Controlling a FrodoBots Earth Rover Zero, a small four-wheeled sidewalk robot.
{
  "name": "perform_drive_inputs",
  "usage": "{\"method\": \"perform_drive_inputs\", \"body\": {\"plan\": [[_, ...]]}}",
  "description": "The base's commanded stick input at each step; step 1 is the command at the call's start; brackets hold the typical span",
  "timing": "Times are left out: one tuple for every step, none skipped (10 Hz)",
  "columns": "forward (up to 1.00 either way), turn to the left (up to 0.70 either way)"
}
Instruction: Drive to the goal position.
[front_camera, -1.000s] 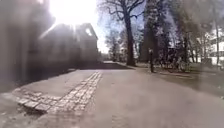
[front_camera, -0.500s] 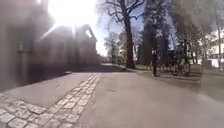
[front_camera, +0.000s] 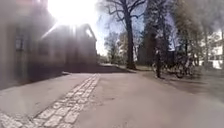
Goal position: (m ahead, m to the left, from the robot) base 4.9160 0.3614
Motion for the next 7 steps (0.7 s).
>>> {"method": "perform_drive_inputs", "body": {"plan": [[1.0, 0.0], [1.0, 0.0], [1.0, 0.0], [1.0, 0.0], [1.0, 0.0], [1.0, 0.0], [1.0, 0.0]]}}
